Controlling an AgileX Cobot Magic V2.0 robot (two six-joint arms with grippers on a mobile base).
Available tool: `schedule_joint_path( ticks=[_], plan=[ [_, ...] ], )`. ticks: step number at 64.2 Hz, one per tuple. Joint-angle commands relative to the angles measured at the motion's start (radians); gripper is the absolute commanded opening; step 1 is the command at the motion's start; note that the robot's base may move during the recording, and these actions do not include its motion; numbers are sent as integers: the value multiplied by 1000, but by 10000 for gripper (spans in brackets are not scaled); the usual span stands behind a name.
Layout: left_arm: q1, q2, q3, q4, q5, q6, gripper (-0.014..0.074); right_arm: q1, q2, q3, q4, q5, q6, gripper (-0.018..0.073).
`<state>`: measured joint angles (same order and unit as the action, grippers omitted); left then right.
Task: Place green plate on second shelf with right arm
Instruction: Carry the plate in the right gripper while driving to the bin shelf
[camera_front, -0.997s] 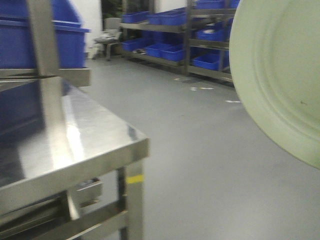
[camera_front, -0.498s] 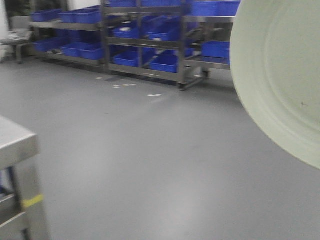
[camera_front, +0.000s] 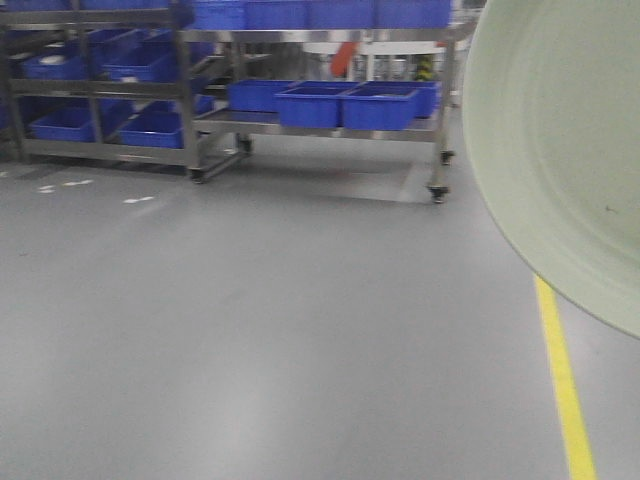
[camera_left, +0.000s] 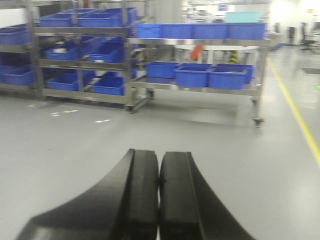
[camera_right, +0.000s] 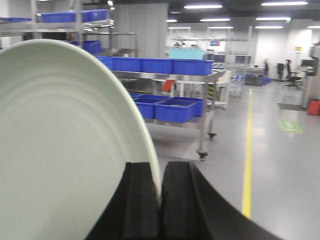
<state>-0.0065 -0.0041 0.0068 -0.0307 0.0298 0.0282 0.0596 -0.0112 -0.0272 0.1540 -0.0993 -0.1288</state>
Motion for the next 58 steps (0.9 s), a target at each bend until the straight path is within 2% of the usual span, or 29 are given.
schedule_joint_path(
  ticks=[1,58],
  plan=[
    [-2,-17,40,-3,-89,-2,130,-8,-18,-33,10,-109,0,59],
    [-2,-17,40,-3,-89,-2,130,-8,-18,-33,10,-109,0,59]
  ],
)
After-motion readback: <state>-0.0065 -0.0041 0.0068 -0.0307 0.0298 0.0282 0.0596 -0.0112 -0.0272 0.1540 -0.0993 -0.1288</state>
